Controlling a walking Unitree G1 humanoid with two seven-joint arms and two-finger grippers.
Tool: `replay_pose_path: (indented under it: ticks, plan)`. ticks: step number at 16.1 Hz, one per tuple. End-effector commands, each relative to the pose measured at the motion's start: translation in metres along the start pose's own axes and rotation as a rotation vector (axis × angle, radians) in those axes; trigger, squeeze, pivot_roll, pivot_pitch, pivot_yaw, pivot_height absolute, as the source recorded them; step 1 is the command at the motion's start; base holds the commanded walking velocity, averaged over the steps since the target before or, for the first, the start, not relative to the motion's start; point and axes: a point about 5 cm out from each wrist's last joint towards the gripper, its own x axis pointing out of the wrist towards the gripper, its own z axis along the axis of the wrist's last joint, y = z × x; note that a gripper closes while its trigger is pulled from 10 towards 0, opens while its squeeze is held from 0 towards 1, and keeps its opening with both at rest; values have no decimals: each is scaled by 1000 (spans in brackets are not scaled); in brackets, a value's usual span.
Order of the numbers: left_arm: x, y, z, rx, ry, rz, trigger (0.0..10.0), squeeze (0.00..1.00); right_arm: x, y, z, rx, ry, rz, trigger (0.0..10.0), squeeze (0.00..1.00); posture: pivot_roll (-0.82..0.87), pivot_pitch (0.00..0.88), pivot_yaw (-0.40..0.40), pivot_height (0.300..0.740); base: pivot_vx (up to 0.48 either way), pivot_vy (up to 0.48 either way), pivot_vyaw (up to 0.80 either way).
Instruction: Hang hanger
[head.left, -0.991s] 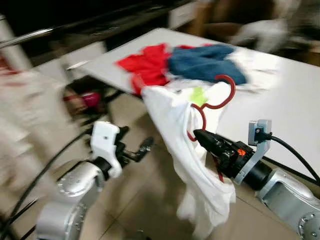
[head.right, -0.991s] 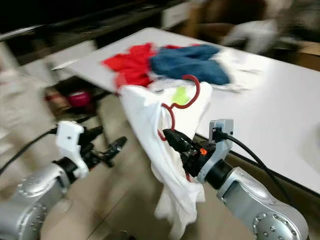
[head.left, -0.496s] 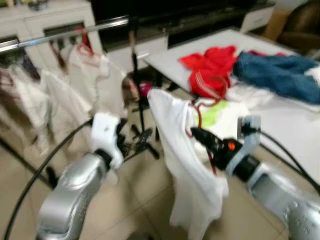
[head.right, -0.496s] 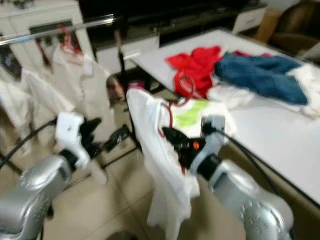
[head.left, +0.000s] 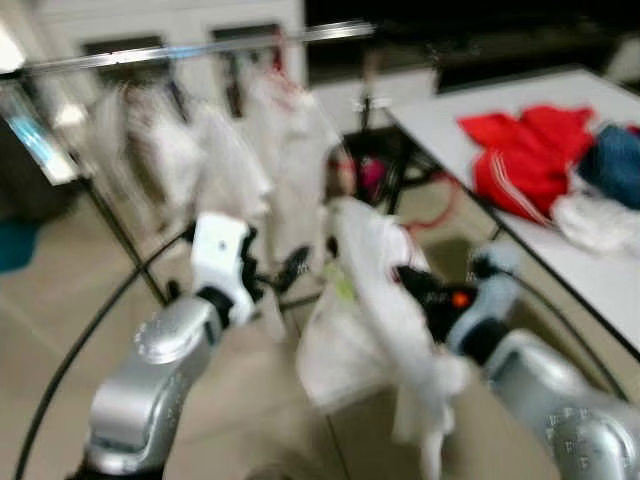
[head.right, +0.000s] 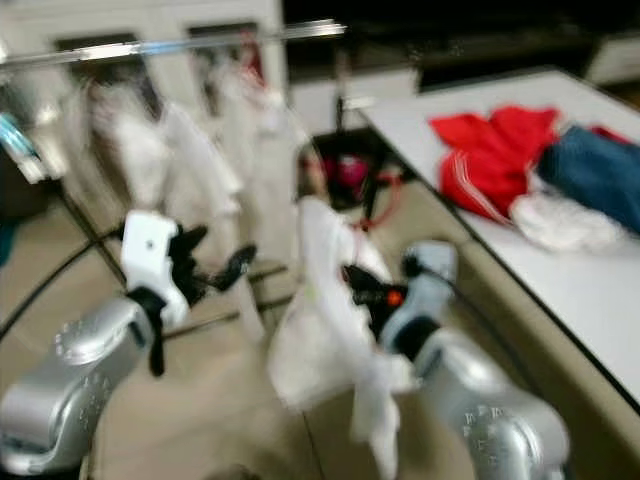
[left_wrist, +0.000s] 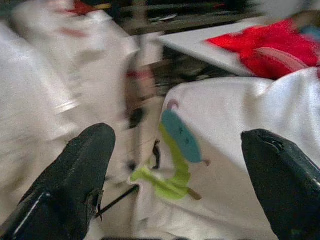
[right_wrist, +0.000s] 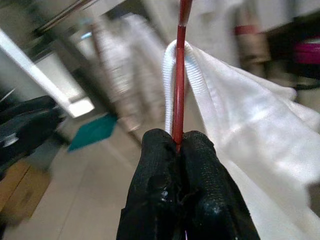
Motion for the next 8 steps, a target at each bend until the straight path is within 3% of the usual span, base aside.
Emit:
replay_pose_path:
  ticks: [1,6,8]
  plan:
    - [2,-6,1,14,-15,-17,10000,0,-4,-5,2,-42,-13,-20,10000,0,36,0,42,740,0,0,800]
    - [6,-14,0,50,-9,-46,10000,0,-5,-12,-2,-91,-5,-33,10000,0,46,0,58,740,0,0,800]
    - [6,-14,0,57,-12,-44,10000,0,-3,-11,0,-94,-15,-26,10000,0,50,0,53,740,0,-296,800]
